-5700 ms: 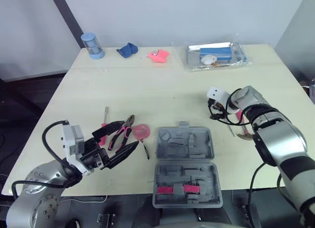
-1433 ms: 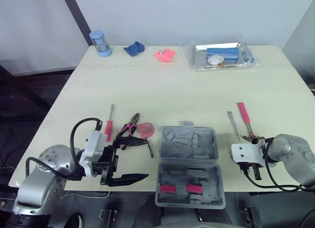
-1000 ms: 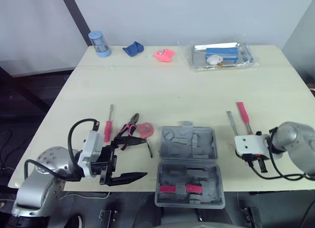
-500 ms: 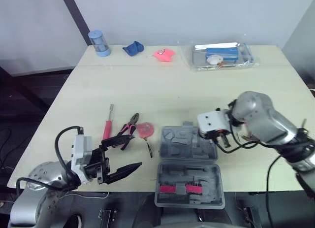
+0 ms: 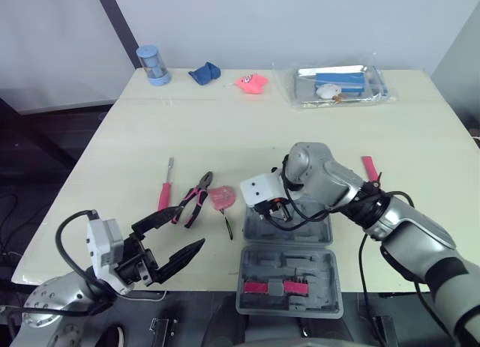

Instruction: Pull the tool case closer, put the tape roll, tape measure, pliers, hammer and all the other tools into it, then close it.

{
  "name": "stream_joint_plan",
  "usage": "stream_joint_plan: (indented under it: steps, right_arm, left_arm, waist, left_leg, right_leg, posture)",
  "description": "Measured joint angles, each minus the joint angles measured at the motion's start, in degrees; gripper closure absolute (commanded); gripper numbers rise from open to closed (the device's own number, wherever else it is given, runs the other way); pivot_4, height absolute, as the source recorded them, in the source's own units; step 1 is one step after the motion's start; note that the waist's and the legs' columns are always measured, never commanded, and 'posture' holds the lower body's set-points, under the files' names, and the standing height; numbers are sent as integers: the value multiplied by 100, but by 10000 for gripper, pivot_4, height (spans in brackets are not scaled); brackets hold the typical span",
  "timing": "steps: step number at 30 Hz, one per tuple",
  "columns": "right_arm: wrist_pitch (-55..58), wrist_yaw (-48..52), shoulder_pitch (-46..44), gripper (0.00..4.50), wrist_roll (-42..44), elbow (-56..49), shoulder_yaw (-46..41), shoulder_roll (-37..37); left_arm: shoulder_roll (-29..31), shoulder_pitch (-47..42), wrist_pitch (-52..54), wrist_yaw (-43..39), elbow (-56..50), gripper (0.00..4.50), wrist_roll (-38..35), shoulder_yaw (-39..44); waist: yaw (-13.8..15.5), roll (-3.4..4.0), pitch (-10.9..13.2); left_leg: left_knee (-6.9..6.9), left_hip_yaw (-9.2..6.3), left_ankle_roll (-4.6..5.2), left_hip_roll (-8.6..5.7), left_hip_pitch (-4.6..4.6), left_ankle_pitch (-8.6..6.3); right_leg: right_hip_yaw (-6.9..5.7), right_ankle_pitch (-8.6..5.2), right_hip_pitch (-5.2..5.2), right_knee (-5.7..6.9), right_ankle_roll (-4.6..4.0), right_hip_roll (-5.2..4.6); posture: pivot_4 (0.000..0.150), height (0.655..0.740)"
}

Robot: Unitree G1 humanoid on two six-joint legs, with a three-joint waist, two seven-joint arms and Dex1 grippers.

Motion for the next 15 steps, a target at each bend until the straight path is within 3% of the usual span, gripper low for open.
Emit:
stream_joint_plan:
  steps: [15]
  right_arm:
    - [-833, -335, -218, 44741, -314, 1385, -2, 606]
  left_arm:
    - [-54, 65, -86, 258, -41, 0, 73, 6]
  waist:
    - [-13, 0, 0]
  left_leg:
    - [-4, 1, -1, 0, 0, 0]
  right_leg:
    - [0, 0, -4, 1, -1, 1]
  posture:
    - [1500, 7400]
